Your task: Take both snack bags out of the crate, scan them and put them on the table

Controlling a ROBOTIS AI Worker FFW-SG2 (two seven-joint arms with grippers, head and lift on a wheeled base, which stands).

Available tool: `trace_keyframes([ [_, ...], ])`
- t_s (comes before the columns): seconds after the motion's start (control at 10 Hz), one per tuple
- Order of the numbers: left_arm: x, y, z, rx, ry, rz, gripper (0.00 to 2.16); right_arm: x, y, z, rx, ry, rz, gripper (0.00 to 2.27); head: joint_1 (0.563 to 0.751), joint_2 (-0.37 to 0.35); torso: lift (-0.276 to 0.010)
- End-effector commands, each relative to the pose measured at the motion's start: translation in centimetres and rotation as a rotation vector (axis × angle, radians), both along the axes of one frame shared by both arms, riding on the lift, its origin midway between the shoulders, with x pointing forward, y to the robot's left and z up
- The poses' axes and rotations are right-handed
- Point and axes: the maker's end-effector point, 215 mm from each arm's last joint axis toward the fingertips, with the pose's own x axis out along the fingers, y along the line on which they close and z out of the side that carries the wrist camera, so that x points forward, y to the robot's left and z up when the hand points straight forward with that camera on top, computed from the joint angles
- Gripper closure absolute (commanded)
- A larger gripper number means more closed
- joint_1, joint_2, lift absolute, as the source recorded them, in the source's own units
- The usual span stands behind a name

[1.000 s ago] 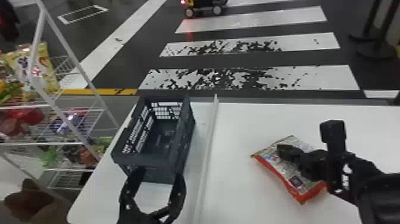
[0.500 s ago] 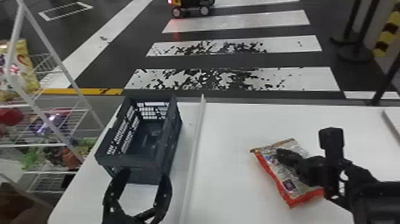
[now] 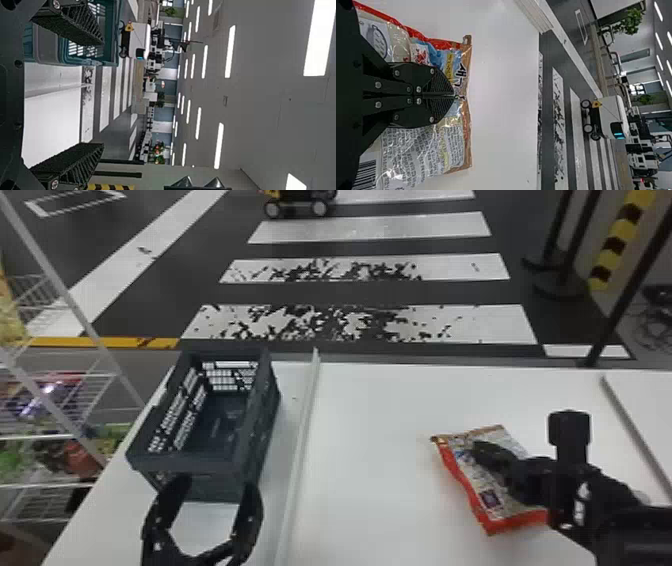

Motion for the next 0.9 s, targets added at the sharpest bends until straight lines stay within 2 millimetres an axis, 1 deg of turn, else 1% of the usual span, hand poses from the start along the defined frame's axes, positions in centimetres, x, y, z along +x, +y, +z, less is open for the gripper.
trace_keyframes([
  [0.0,0.1,-0.1,0.1,-0.001,-0.003,-0.002,0.09,-0.5,-1.7,-0.2,-0.004,0.002,-0.038,2.26,0.695,0.124,-0.094],
  [0.1,0.2,-0.3,0.0,-0.003,-0.001,-0.004,0.09,-1.0,-2.0,-0.3,-0.006,0.003,-0.051,2.26,0.695,0.105,-0.094],
  [0.2,0.3,-0.3,0.0,-0.003,-0.002,-0.006,0.09,-1.3,-1.9,-0.2,0.005,0.000,-0.051,2.26,0.695,0.090,-0.094],
  [0.3,0.3,-0.3,0.0,-0.003,-0.002,-0.006,0.09,-1.2,-1.4,0.9,0.023,-0.015,-0.048,2.26,0.695,0.087,-0.094],
  [0.5,0.1,-0.3,-0.1,-0.003,0.003,-0.006,0.09,-1.6,0.6,3.3,0.110,-0.016,-0.039,2.26,0.695,0.095,-0.094],
  [0.6,0.1,-0.2,-0.2,-0.001,0.004,-0.006,0.09,-1.6,0.8,4.7,0.150,-0.025,-0.045,2.26,0.695,0.107,-0.094],
  [0.7,0.1,-0.3,-0.1,-0.001,0.002,-0.006,0.09,-1.8,0.4,6.0,0.155,-0.042,-0.052,2.26,0.695,0.118,-0.094],
  [0.8,0.1,-0.2,-0.2,-0.001,0.004,-0.006,0.09,-1.7,-1.4,6.1,0.120,-0.033,-0.086,2.26,0.695,0.121,-0.094],
])
